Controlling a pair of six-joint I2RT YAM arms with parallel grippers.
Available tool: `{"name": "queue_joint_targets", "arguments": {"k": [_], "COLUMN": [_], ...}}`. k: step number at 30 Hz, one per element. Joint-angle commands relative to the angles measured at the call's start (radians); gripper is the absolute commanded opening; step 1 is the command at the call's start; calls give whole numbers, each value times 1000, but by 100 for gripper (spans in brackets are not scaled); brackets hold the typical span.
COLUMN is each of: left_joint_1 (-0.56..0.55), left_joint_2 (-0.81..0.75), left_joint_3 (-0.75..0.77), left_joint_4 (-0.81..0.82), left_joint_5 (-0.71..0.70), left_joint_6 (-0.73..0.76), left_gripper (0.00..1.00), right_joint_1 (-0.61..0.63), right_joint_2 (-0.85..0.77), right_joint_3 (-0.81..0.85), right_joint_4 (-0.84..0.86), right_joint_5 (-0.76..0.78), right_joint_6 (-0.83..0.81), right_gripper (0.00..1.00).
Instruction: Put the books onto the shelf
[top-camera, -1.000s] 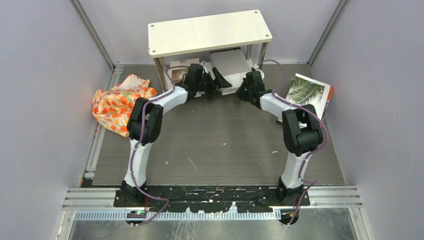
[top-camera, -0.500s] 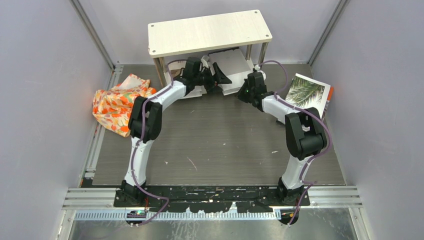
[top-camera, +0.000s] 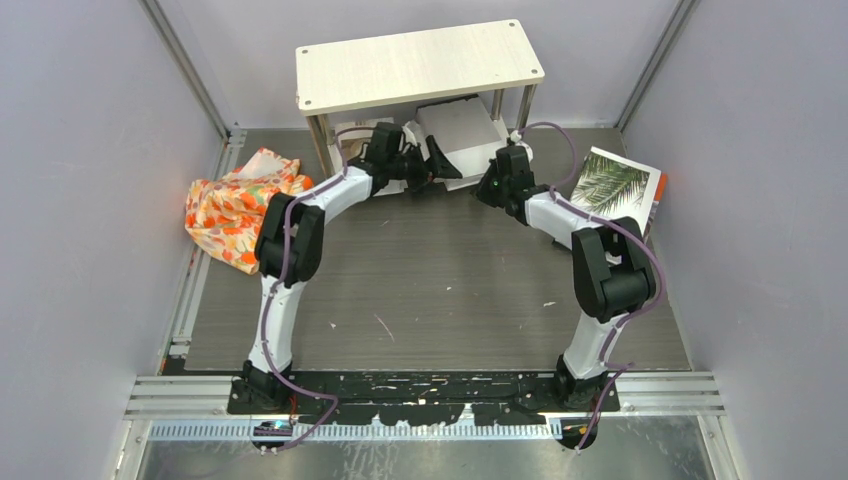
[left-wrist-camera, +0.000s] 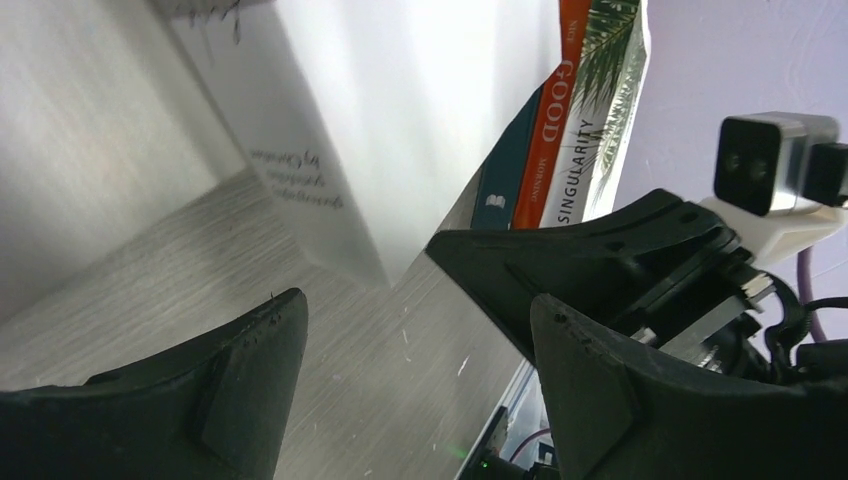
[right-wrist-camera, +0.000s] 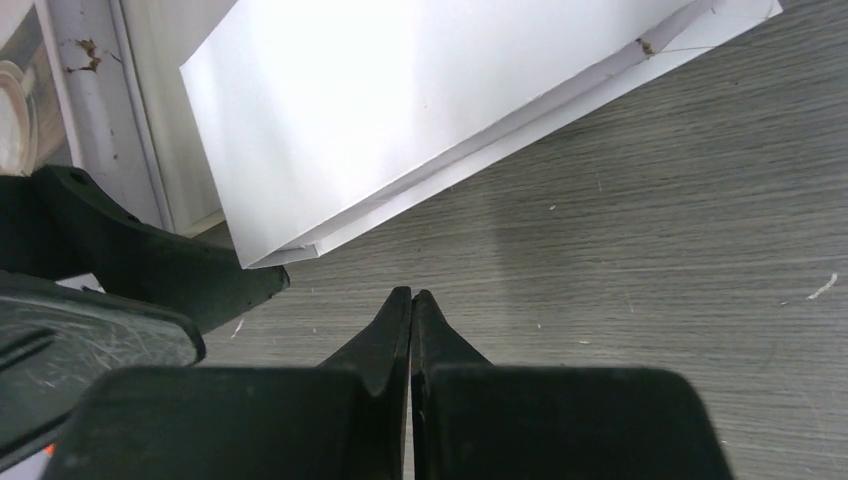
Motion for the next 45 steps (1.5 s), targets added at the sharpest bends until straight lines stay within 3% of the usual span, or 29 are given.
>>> {"name": "queue_joint_targets", "arguments": {"k": [1, 4, 9, 13, 20, 27, 45], "left_joint_1": [3, -1, -14, -27, -48, -47, -49], "left_joint_2": [-153, -213, -308, -369, -508, -656, -1174], "left_joint_3": [-65, -116, -165, -188, -273, -352, -659], "left_joint_4": [48, 57, 13, -1, -3, -119, -297], "left_joint_5": [-22, -42, -84, -111, -175, -263, -541], "left_joint_6": [3, -3, 16, 16, 43, 137, 213], "left_gripper": [82, 82, 82, 82, 82, 82, 81], "right_joint_1": [6, 6, 6, 6, 14, 57, 201], "right_joint_2": [-92, -121, -158, -177, -172, -112, 226], "right_joint_3": [9, -2, -10, -1, 25, 92, 356], "right_joint_4": [27, 20, 12, 6, 20, 47, 225], "right_joint_5": [5, 6, 4, 1, -47, -55, -60], "right_joint_6": [3, 19, 61, 81, 94, 120, 277], "right_gripper": [1, 4, 22, 29, 29, 28, 18]}}
